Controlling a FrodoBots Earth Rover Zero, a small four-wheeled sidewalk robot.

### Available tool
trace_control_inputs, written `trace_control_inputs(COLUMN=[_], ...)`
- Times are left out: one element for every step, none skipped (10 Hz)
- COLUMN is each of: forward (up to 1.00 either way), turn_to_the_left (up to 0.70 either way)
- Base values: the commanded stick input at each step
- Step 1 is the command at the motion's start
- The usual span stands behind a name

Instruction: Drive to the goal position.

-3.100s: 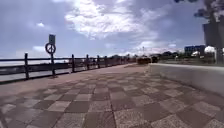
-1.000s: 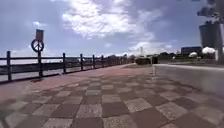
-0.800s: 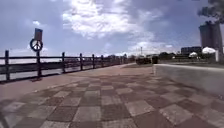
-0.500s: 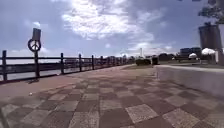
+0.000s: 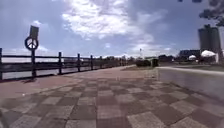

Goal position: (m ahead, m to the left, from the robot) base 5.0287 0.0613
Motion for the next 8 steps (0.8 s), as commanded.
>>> trace_control_inputs(forward=[0.45, 0.45, 0.45, 0.45, 0.45, 0.45, 0.45, 0.45], turn_to_the_left=[0.0, 0.0, 0.0, 0.0, 0.0, 0.0, 0.0, 0.0])
